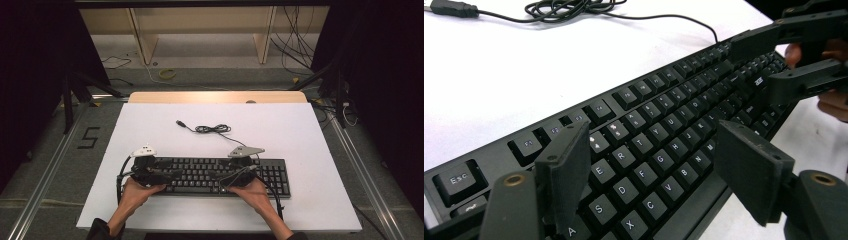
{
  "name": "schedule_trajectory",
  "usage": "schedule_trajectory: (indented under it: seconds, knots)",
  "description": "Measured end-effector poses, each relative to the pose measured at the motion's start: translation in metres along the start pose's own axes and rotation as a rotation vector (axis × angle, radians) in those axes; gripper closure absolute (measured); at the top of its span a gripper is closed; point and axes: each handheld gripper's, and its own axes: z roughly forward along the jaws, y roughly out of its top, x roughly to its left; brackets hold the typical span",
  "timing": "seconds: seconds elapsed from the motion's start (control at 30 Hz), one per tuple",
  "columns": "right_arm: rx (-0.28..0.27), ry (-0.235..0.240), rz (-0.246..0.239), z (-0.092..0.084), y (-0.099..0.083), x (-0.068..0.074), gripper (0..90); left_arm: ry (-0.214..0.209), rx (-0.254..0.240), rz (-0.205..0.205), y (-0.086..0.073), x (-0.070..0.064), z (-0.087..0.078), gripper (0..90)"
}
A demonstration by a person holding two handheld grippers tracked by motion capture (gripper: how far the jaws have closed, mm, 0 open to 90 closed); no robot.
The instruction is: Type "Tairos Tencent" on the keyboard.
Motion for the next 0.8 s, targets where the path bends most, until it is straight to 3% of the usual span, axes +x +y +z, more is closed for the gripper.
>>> schedule_trajectory:
  seconds: [0.33,0.8]
  knots:
    - [0.011,-0.002,-0.007,0.006,0.002,0.001,40.3,0.005,-0.027,-0.006,-0.004,0.001,-0.008,28.9]
    - [0.072,-0.041,-0.030,0.021,0.002,0.001,75.8,0.006,-0.055,-0.009,-0.012,0.003,-0.014,28.4]
